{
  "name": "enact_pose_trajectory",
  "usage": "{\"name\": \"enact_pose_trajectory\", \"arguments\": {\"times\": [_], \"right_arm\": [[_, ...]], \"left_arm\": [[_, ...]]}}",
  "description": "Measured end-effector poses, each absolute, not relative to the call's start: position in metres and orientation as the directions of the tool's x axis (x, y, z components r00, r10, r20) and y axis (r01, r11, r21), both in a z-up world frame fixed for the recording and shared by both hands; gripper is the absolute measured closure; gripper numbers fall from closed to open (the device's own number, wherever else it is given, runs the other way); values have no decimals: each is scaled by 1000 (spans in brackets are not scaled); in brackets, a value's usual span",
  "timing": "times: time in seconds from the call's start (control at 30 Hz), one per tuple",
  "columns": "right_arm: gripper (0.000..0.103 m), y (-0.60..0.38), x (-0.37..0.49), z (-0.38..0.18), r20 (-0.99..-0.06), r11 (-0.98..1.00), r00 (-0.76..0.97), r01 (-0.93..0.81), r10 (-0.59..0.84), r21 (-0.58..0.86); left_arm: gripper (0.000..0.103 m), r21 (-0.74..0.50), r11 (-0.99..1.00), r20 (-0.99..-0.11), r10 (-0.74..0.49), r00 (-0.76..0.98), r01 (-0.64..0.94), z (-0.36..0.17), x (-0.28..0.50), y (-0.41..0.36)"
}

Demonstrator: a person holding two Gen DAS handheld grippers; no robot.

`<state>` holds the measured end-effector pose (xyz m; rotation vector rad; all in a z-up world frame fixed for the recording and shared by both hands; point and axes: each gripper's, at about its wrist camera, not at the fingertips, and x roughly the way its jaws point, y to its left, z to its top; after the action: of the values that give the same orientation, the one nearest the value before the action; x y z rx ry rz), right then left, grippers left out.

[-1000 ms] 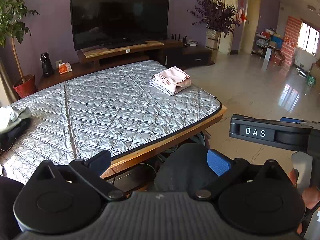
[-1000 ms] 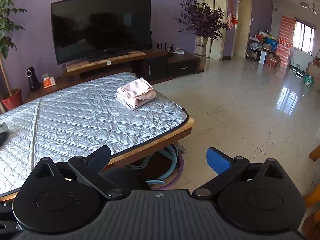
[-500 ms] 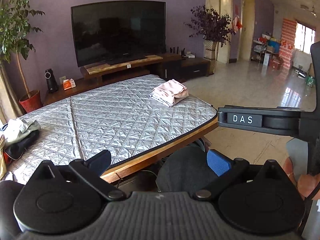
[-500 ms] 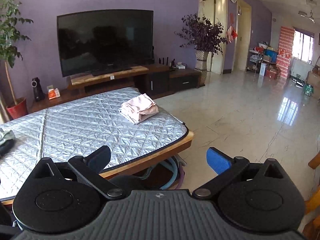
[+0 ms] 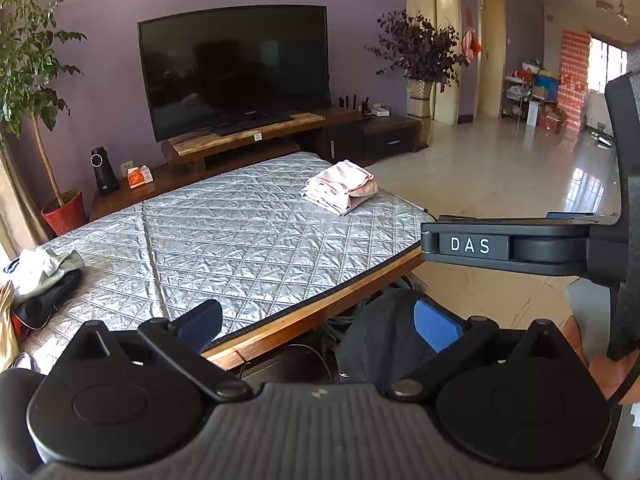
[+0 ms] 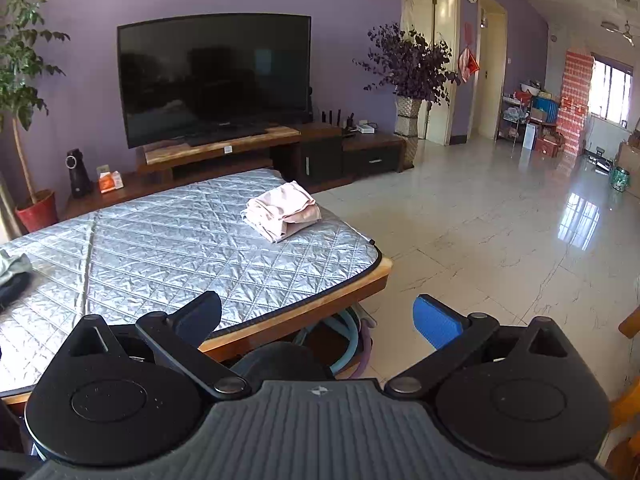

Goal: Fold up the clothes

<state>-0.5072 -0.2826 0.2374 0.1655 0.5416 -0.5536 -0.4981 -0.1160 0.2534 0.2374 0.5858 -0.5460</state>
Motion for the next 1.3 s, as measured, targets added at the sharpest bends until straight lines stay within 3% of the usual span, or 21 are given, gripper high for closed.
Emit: {"name": "enact_pose_trajectory", "arguments": {"times": [1.3], "right_arm": [[0, -280, -503, 235, -537, 846, 713, 533, -451, -3]], "left_arm": [[1, 75, 830, -581, -415, 700, 553, 254, -496, -121]]}}
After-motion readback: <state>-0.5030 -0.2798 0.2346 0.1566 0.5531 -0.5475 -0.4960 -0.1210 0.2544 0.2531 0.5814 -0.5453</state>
